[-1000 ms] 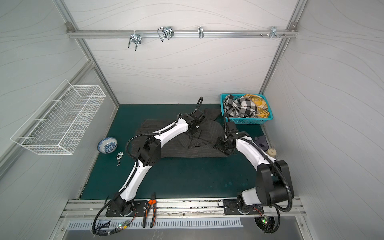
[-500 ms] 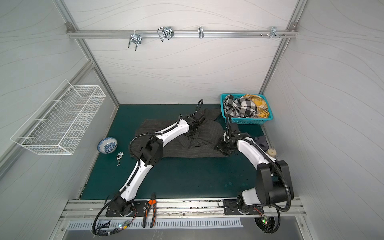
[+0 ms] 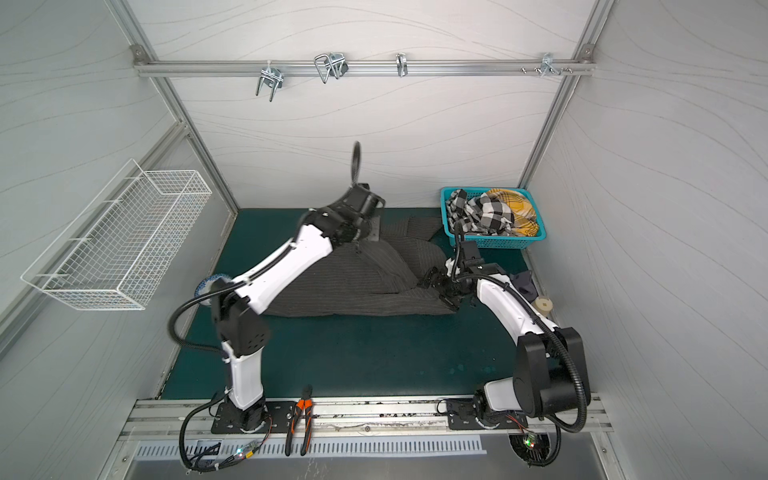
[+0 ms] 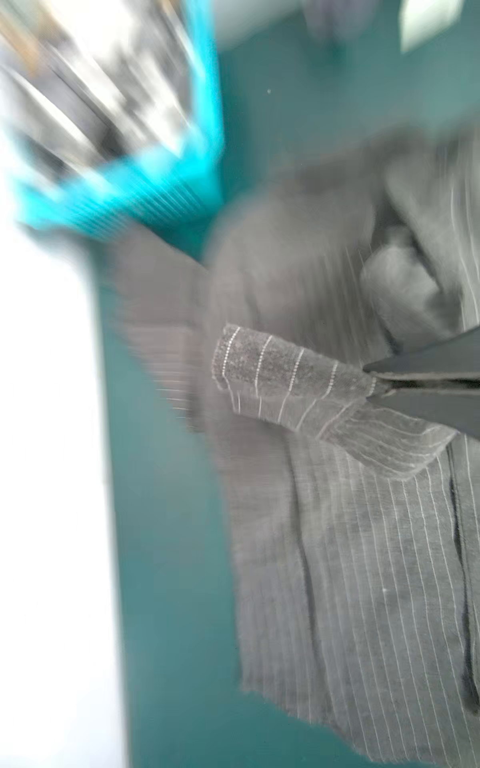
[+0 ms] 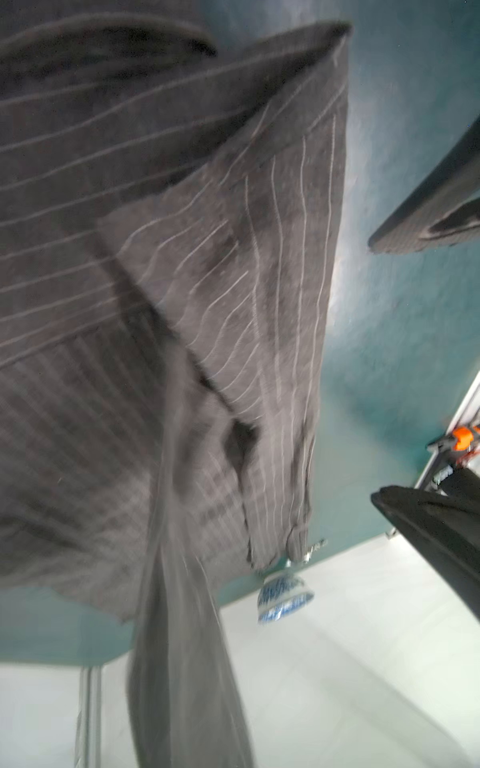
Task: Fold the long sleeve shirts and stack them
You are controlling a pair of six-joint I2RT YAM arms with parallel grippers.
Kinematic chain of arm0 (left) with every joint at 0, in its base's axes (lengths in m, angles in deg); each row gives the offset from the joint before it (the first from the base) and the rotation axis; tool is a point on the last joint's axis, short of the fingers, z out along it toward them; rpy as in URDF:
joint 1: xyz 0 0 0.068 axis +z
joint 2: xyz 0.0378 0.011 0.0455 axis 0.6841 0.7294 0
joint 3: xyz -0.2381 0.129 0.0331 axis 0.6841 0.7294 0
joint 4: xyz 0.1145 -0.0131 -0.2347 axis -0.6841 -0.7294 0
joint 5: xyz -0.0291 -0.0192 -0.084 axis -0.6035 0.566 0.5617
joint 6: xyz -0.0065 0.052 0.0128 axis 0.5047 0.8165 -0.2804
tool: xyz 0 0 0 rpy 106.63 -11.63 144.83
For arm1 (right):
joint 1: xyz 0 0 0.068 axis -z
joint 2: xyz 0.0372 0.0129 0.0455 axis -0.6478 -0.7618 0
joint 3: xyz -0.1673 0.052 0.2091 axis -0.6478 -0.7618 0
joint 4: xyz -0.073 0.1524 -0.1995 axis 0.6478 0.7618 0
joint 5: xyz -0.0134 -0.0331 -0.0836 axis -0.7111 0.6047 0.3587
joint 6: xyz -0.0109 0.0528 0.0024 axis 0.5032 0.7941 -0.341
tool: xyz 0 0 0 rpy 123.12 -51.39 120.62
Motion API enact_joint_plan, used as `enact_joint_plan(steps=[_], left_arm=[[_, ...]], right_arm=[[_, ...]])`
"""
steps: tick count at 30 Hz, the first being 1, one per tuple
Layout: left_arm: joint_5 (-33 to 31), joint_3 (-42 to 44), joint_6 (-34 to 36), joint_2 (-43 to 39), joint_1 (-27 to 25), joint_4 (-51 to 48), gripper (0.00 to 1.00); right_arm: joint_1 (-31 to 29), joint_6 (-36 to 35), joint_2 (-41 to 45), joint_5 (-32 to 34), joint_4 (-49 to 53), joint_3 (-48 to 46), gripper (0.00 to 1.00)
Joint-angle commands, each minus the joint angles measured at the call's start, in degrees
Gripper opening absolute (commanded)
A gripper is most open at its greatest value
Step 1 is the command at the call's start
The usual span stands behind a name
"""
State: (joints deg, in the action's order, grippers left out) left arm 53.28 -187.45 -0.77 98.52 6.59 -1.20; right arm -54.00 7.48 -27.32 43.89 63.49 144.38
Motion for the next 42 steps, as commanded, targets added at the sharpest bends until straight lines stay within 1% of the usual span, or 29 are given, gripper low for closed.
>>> enact_joint_plan(steps=[1,4,8,11,13,17,22,26,27,29,30,33,37,40,42], left_arm=[[6.32,7.3,-6.2,-4.77,3.37,5.42,0.0],[10.36,15.72,-9.55,-10.05,5.7,10.38,0.0],[13.19,22.51,-12.78,-15.26,7.72,15.58,0.0],[14.67,24.55,-13.76,-17.82,8.5,17.42,0.0],[16.02,25.01,-14.28,-18.89,8.74,17.97,0.0],[16.82,26.31,-15.69,-21.41,8.98,18.69,0.0],[15.1,28.57,-17.73,-26.33,10.03,18.84,0.0],[15.38,28.34,-17.91,-27.75,10.94,17.29,0.0],[16.21,28.45,-17.97,-27.83,11.08,17.2,0.0],[17.22,28.91,-18.22,-28.17,11.1,17.36,0.0],[17.66,29.35,-18.39,-28.36,11.14,17.38,0.0],[18.14,30.53,-18.66,-29.43,11.22,17.25,0.0],[19.88,33.15,-19.72,-31.49,11.24,17.42,0.0],[20.64,35.81,-20.49,-32.95,11.19,18.47,0.0],[20.3,37.25,-20.6,-33.47,11.19,18.65,0.0]], right_arm=[[-0.49,5.32,-1.29,-3.6,-3.41,1.69,0.89],[-0.48,10.73,-2.3,-5.2,-8.9,0.78,0.88],[-0.67,18.41,-4.49,-8.61,-17.78,-1.02,0.87],[-1.07,21.71,-6.17,-8.58,-21.16,-1.35,0.86],[-1.23,23.01,-7.91,-8.02,-20.73,-0.71,0.84],[-1.3,25.96,-10.77,-7.61,-21.89,-1.1,0.8],[-1.22,24.19,-13.66,-4.96,-20.15,-0.3,0.77],[-0.72,24.99,-14.75,-5.46,-21.77,-1.66,0.76],[-0.66,25.24,-15.12,-5.31,-22.66,-1.93,0.74],[-0.51,25.11,-16.44,-5.6,-23.41,-1.28,0.66],[-0.36,25.16,-17.56,-5.96,-23.87,-0.78,0.63],[0.09,26.41,-19.47,-6.93,-26.36,-0.36,0.62],[0.26,28.27,-19.48,-7.22,-29.99,-1.05,0.62],[0.27,29.51,-18.72,-7.91,-32.47,-1.81,0.57],[0.09,29.81,-17.06,-7.18,-32.55,-2.7,0.57]])
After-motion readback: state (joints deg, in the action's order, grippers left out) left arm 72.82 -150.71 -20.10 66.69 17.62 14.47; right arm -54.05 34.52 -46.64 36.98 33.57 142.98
